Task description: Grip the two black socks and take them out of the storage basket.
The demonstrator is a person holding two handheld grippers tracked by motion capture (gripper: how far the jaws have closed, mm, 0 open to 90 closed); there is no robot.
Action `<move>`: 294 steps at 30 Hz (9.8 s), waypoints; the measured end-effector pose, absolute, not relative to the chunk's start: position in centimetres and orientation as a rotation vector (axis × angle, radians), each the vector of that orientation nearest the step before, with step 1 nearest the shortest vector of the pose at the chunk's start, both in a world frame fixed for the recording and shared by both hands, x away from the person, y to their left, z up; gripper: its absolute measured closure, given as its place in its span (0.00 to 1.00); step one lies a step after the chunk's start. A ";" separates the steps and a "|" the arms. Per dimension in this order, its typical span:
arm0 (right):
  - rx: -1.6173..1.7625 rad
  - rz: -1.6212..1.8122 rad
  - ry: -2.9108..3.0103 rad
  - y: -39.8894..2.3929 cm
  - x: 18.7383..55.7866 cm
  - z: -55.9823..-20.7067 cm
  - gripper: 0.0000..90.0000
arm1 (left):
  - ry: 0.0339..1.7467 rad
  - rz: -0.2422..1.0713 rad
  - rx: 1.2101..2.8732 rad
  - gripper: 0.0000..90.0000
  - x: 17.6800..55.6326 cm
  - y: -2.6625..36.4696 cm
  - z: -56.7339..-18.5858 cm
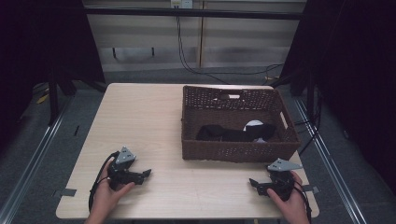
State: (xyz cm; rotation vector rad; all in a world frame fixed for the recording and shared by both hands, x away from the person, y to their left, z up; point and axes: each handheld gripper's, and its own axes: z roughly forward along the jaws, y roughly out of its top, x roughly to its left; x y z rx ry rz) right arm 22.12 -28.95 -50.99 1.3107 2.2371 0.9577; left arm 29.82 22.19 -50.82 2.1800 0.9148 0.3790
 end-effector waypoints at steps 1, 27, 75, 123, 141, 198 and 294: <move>1.308 0.959 2.238 -29.0 22.1 -51.0 0.13 | 0.914 0.375 2.180 0.17 29.8 22.2 -50.8; 1.295 0.604 2.660 -27.3 24.4 -47.9 0.16 | 0.918 0.378 2.182 0.18 29.8 22.2 -50.8; 1.127 0.119 2.959 -25.9 28.9 -37.9 0.22 | 0.916 0.376 2.178 0.17 29.7 22.2 -50.8; 1.346 -0.009 2.755 -28.2 44.3 -39.4 0.25 | 0.921 0.371 2.175 0.17 29.7 22.2 -50.8; 1.308 -0.102 2.871 -26.8 44.7 -43.1 0.86 | 0.920 0.372 2.176 0.17 29.7 22.2 -50.8; 0.844 0.168 2.977 -21.0 32.4 -18.6 0.91 | 0.919 0.371 2.177 0.17 29.7 22.2 -50.8; 0.919 0.177 2.976 -11.8 45.6 -44.4 0.53 | 0.911 0.369 2.177 0.17 29.6 22.2 -50.8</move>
